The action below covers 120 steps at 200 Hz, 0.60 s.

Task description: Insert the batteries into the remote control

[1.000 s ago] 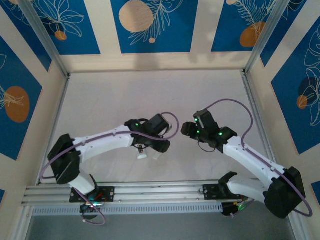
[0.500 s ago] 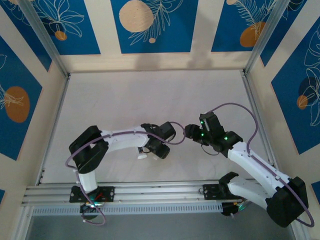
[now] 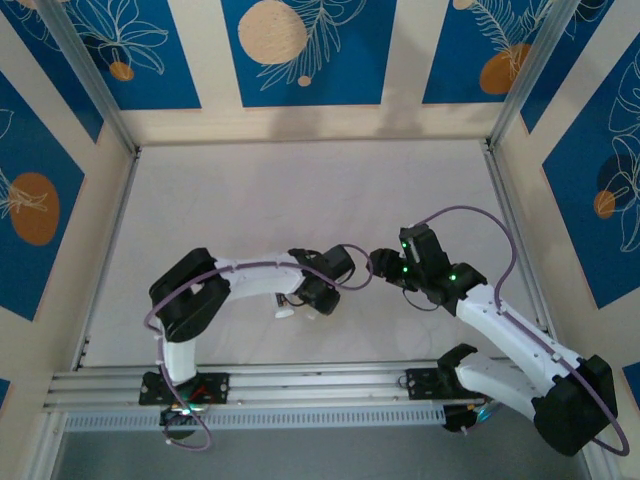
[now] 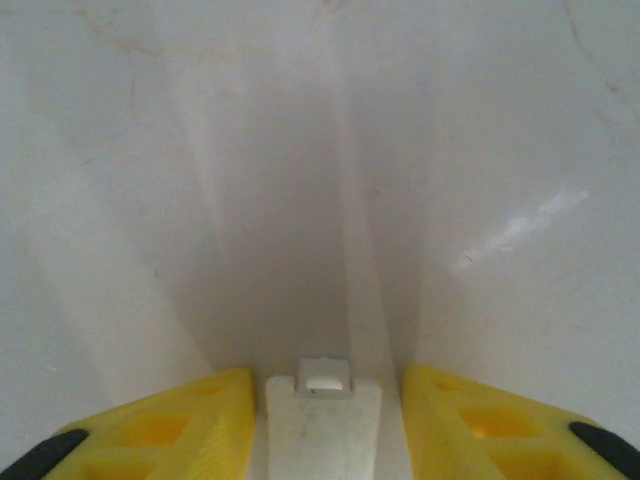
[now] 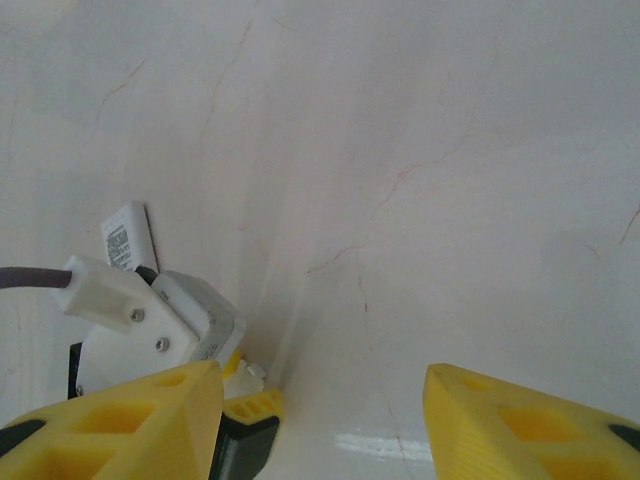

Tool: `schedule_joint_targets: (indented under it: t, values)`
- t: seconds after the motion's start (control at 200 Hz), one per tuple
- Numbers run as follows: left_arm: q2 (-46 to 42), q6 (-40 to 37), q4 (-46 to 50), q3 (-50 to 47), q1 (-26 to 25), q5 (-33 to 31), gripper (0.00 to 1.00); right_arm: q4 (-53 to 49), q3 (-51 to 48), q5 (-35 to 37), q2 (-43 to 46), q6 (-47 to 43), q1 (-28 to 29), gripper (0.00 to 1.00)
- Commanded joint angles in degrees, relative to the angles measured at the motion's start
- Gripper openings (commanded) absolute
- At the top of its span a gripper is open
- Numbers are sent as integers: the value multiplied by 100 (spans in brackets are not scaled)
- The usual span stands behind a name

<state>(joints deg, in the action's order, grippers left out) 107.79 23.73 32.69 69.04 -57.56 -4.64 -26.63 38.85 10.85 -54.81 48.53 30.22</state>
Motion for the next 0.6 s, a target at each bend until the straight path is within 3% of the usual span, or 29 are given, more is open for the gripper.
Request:
schedule_joint_targets:
  t: [0.0,0.105,0.365,0.595]
  values:
    - [172,62,54,126,34,-97,39,-120,-55,-106,118,61,-33,56]
    - [146,82,70,101,37,-142,31,-106,-82,-102,134,70,-33,56]
    - [68,199,61,169,43,-102,27,-91,-95,-129,143,113,-38,56]
    - [-723,630,264,196,127,-827,24,-99,-80,-25,251,150,-42,60]
